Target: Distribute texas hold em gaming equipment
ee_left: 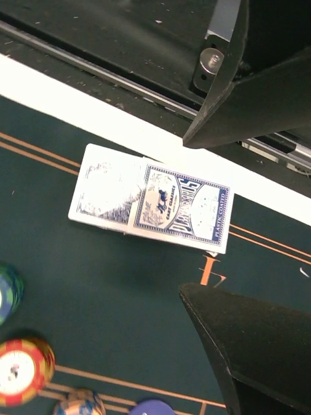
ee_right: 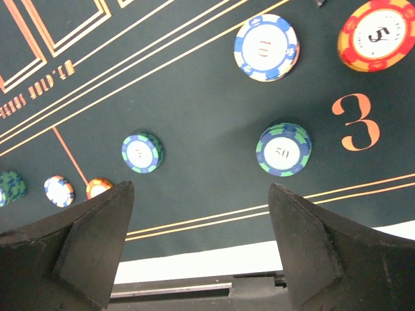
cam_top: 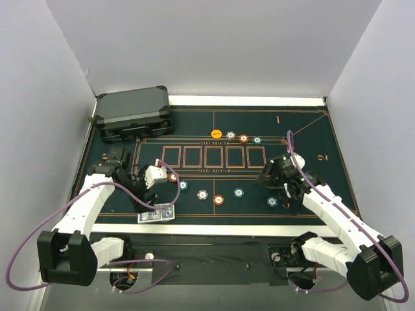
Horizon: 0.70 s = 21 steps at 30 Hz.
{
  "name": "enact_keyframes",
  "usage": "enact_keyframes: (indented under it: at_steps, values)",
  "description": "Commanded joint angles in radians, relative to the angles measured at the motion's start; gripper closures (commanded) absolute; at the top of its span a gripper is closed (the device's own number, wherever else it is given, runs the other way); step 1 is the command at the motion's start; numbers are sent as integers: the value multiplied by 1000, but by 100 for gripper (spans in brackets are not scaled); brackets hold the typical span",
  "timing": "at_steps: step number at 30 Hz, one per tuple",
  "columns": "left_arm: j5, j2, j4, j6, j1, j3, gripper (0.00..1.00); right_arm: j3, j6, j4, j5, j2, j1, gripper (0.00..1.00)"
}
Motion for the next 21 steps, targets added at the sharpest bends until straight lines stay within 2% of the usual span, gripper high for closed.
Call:
enact_keyframes:
  at_steps: [1, 8, 14, 21]
  values:
    - [50, 24, -26, 179, -28, -44, 4, 56, -42, -52, -60, -33, -4, 20]
    - [-18, 62, 26, 248, -89, -105, 3, 92, -59, -63, -70, -30, -4, 20]
    - [-50, 32, 131, 261, -103, -195, 4, 122, -68, -51, -77, 3, -4, 20]
    - [-64, 42, 229, 252, -115, -229, 4, 142, -76, -43, -112, 25, -4, 20]
